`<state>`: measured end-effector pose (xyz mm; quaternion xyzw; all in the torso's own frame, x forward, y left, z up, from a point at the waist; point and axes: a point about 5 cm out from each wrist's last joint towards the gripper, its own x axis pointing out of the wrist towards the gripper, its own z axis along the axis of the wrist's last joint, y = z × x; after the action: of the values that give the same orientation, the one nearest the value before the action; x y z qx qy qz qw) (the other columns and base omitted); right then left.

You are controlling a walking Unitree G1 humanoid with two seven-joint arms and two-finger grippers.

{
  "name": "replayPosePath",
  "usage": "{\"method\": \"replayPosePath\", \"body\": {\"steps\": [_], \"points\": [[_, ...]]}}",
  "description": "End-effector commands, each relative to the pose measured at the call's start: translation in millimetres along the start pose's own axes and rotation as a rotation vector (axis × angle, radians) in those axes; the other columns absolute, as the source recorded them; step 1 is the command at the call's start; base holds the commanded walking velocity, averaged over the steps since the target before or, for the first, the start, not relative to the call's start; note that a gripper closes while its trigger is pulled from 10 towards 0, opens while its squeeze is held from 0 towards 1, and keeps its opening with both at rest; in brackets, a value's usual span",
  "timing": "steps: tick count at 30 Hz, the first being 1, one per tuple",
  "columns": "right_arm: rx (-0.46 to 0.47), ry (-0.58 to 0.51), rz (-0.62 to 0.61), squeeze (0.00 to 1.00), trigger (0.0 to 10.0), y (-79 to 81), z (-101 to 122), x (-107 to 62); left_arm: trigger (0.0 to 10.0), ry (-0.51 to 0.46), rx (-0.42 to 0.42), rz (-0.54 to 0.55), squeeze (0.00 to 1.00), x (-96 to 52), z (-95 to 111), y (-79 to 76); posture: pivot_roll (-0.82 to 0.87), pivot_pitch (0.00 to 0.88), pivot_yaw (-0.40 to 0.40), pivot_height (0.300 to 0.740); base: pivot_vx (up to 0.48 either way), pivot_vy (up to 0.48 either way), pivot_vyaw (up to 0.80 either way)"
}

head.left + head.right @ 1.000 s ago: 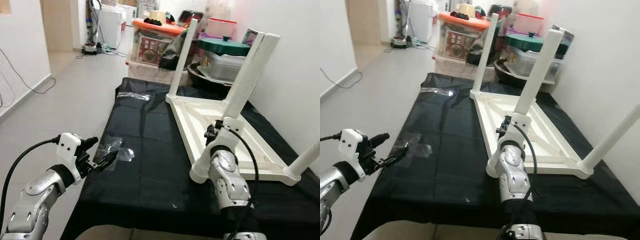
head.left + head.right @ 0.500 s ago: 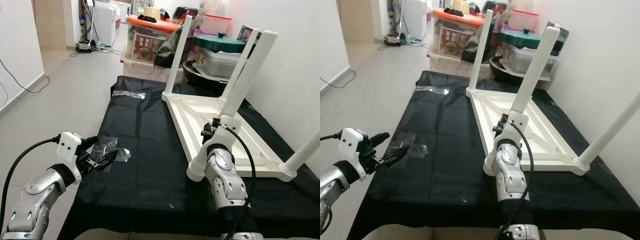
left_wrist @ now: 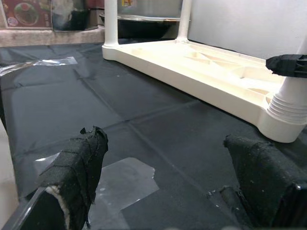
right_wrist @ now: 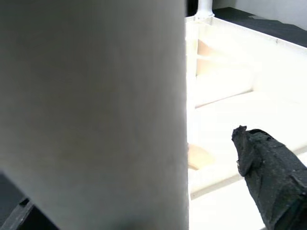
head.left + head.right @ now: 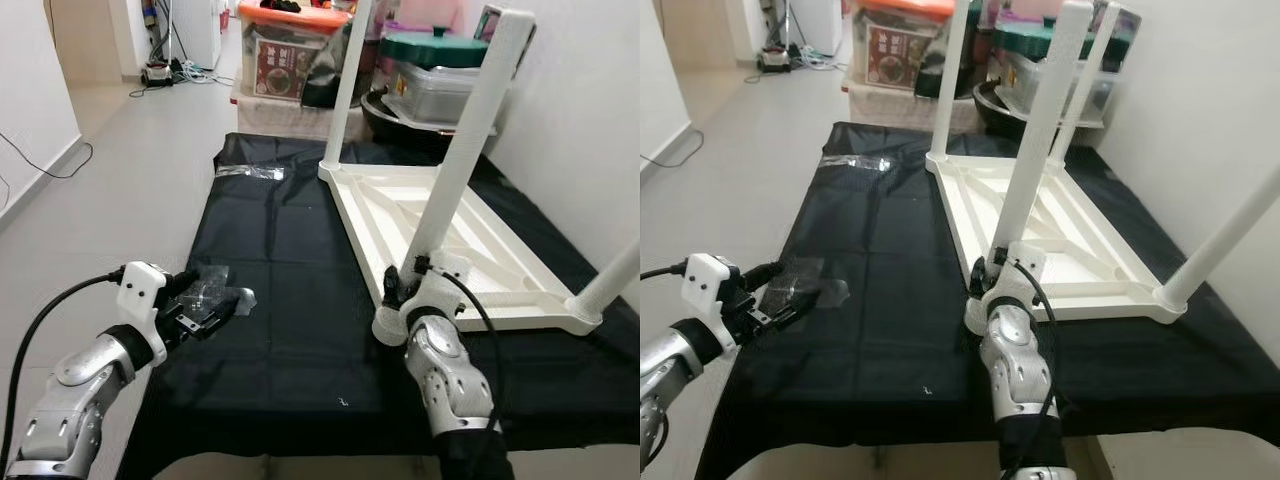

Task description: Building children table

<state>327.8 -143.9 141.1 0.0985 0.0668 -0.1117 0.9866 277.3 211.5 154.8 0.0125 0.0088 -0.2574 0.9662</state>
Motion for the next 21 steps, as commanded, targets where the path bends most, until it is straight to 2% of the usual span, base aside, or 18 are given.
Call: {"method": "replayPosePath", "body": {"steps": [1,2,7,8,13,14,21], "points": [[0.011,-0.034,-0.007,1.0,10.0,-3.5,11.7,0.6,10.0,0.028,0.002,-0.016,0.0,1.9,-3.4,-1.2,0.11,0.0,-0.133,0.74,0.0,0.0,0.0],[0.018,-0.059,0.006,1.0,10.0,-2.7,19.9,-0.9,10.0,0.029,0.004,-0.019,0.0,1.8,-3.6,-1.3,0.11,0.0,-0.133,0.74,0.0,0.0,0.0],[0.023,-0.081,0.011,1.0,10.0,-2.2,26.2,-2.2,10.0,0.031,0.004,-0.021,0.0,1.5,-3.9,-1.4,0.11,0.0,-0.133,0.74,0.0,0.0,0.0],[0.017,-0.112,0.034,1.0,10.0,-0.1,35.7,-2.8,10.0,0.031,0.004,-0.023,0.0,1.8,-4.1,-1.8,0.11,0.0,-0.131,0.74,0.0,0.0,0.0],[-0.009,-0.148,0.074,1.0,10.0,2.0,52.1,-0.4,10.0,0.032,0.003,-0.027,0.0,1.8,-4.5,-1.9,0.1,0.0,-0.129,0.74,0.0,0.0,0.0],[-0.016,-0.153,0.082,0.04,10.0,0.7,55.7,1.8,10.0,0.033,0.003,-0.029,0.0,2.1,-4.7,-1.9,0.1,0.0,-0.129,0.74,0.0,0.0,0.0],[-0.05,-0.169,0.11,0.0,10.0,-8.2,68.6,10.5,10.0,0.033,0.002,-0.034,0.0,2.2,-5.1,-1.8,0.1,0.0,-0.129,0.74,0.0,0.0,0.0]]}}
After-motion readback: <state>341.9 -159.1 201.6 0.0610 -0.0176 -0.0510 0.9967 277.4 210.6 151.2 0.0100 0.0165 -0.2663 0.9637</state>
